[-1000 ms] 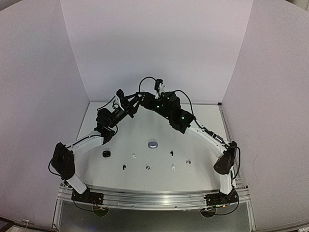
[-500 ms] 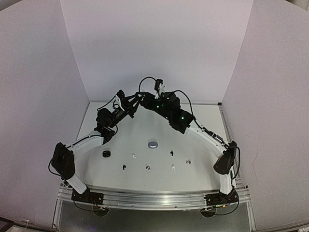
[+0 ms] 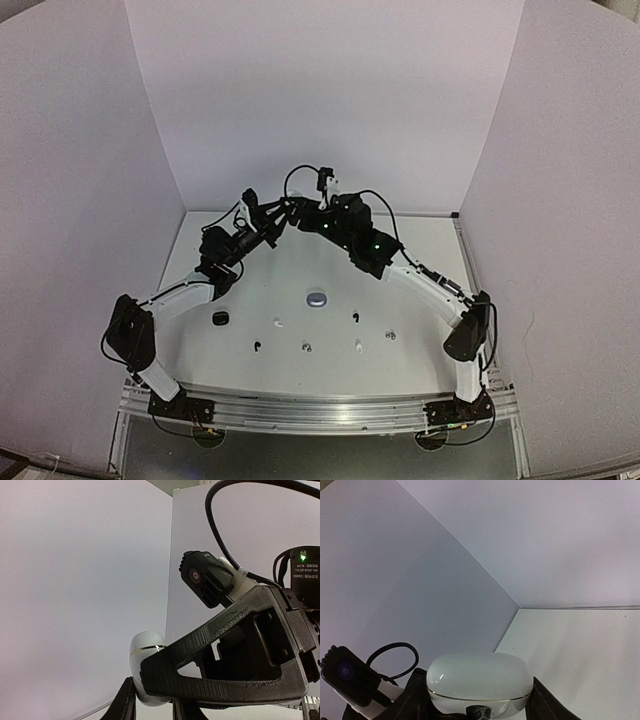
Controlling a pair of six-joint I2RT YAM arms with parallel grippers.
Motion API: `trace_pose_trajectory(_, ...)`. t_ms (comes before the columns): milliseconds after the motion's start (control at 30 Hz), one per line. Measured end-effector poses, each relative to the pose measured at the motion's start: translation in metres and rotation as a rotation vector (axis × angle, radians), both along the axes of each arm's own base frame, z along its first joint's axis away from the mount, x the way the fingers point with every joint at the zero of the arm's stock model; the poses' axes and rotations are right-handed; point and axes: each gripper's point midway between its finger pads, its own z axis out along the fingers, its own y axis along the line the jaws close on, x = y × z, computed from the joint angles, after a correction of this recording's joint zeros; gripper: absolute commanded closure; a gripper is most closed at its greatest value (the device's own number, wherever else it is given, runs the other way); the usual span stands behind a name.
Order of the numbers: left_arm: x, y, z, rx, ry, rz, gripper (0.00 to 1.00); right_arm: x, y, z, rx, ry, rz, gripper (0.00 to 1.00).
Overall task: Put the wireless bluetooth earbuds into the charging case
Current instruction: Pass from the right arm to the left
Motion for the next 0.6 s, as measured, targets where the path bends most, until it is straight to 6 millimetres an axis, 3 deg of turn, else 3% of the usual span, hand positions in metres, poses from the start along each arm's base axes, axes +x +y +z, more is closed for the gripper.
trace_pose_trajectory(333,-0.012,0.002,0.012,-0.046,0.020,-0.061,1.00,-0.020,-0.003,0.018,-0.044,-0.092,0.055,0.09)
trace_pose_trajectory(600,-0.032,0.012,0.025,-0.057,0.031,-0.182,1.00,-0.051,-0.027,0.038,-0.119,-0.226,0.177,0.05)
